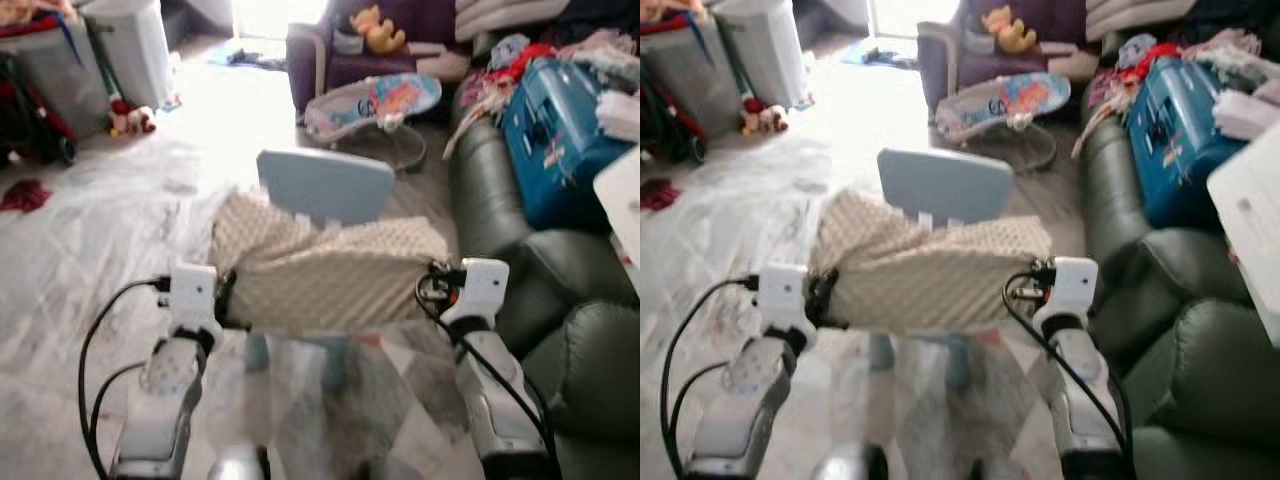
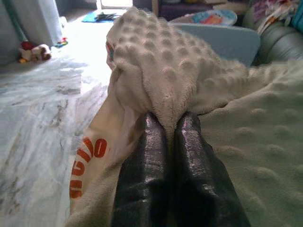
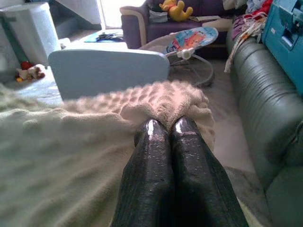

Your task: Move the pillow to the sofa

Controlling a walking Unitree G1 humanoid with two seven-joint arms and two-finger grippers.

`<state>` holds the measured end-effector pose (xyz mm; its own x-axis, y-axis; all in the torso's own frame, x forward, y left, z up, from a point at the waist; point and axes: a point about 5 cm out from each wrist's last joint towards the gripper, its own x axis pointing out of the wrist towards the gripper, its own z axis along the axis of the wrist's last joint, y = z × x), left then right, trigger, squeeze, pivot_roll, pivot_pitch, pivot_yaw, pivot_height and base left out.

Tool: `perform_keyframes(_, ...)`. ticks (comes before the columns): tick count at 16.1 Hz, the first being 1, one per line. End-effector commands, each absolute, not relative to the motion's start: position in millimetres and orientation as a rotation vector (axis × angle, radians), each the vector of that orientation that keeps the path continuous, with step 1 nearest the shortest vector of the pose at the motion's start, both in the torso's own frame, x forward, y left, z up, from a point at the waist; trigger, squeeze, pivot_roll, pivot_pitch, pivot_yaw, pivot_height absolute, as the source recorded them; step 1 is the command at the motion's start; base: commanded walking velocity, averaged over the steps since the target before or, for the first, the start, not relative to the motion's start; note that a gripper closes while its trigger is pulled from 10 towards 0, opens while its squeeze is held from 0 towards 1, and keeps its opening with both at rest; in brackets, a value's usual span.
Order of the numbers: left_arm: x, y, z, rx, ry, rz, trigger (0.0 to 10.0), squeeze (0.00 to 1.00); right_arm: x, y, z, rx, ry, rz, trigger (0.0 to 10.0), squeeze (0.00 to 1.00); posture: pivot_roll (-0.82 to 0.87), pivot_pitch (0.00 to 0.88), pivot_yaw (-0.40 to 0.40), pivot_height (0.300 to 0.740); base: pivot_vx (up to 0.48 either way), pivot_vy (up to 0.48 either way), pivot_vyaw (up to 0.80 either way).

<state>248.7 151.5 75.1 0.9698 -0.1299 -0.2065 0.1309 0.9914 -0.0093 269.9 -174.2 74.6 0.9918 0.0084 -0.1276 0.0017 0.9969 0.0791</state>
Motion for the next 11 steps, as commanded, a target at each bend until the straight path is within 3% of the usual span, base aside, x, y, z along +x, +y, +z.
perform_keyframes(1,248.0,148.8,76.6,-0.003,0.2,-0.136,10.0,0.0,269.4,-180.9,78.0,0.076,0.113,-0.019,10.0,0.0,0.02,0.0,-0.006,0.74,-0.311,0.0,0.0)
perform_keyframes(5,250.5,147.3,76.8,-0.014,0.201,-0.139,10.0,0.0,267.6,-183.5,77.8,0.071,0.118,-0.025,10.0,0.0,0.01,0.0,-0.006,0.74,-0.319,0.0,0.0)
perform_keyframes(11,250.1,147.5,75.6,-0.025,0.205,-0.132,10.0,0.0,265.8,-184.4,77.3,0.067,0.123,-0.023,10.0,0.0,0.01,0.0,-0.011,0.74,-0.22,0.261,0.0)
